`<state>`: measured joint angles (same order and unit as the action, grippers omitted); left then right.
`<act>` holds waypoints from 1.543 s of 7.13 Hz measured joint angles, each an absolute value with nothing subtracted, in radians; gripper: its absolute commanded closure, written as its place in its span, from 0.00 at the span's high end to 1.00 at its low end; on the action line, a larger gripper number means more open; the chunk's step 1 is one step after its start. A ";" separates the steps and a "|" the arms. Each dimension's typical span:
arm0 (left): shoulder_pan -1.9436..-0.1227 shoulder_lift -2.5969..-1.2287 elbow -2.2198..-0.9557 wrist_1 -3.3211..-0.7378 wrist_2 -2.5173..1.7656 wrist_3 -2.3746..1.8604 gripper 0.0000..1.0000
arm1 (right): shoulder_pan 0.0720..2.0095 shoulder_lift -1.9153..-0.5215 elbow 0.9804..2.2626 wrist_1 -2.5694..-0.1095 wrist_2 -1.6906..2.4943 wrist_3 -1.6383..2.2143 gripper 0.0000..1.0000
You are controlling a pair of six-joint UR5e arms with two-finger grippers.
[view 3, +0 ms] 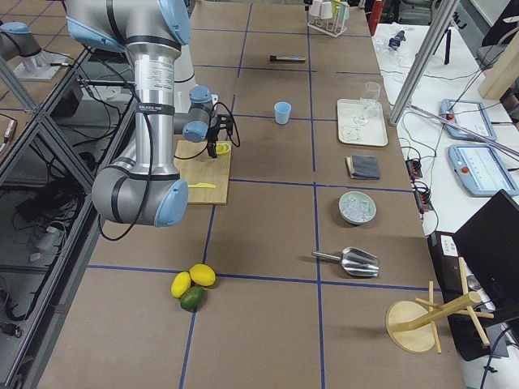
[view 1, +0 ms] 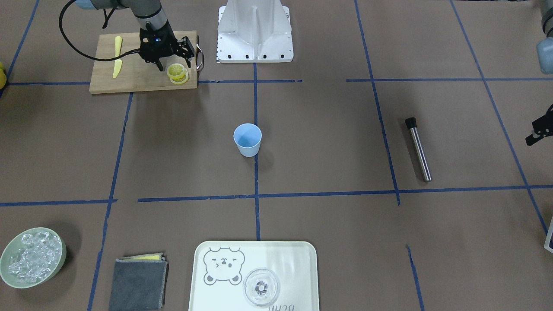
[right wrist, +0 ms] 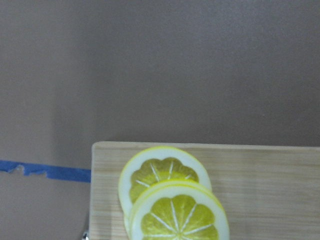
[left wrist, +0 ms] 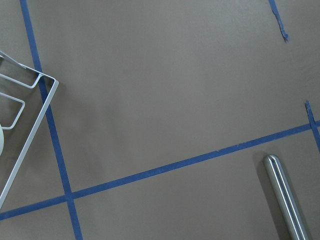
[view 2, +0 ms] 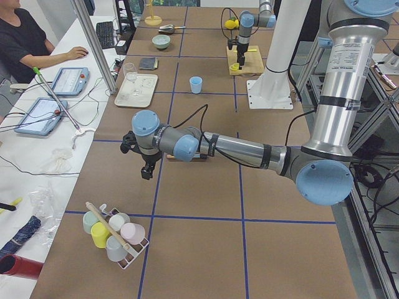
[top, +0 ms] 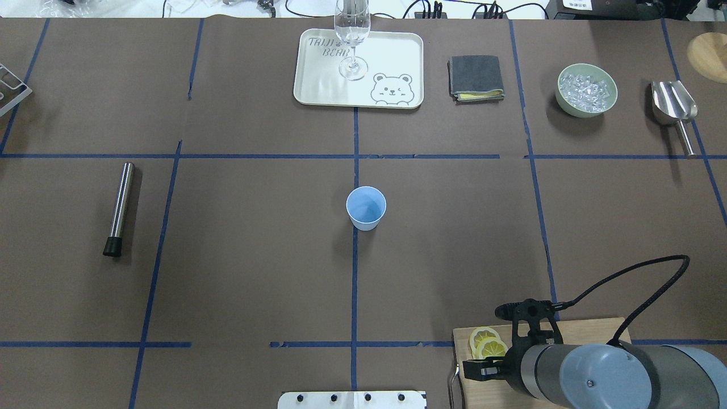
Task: Squeeze lemon into cup
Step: 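Grasp a lemon slice from the cutting board with the right gripper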
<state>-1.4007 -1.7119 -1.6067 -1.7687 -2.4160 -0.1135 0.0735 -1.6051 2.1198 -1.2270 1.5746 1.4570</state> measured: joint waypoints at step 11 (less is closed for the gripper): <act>-1.402 -1.710 -1.610 -1.769 -2.485 -0.116 1.00 | 0.145 -1.622 2.172 -1.245 1.575 1.454 0.23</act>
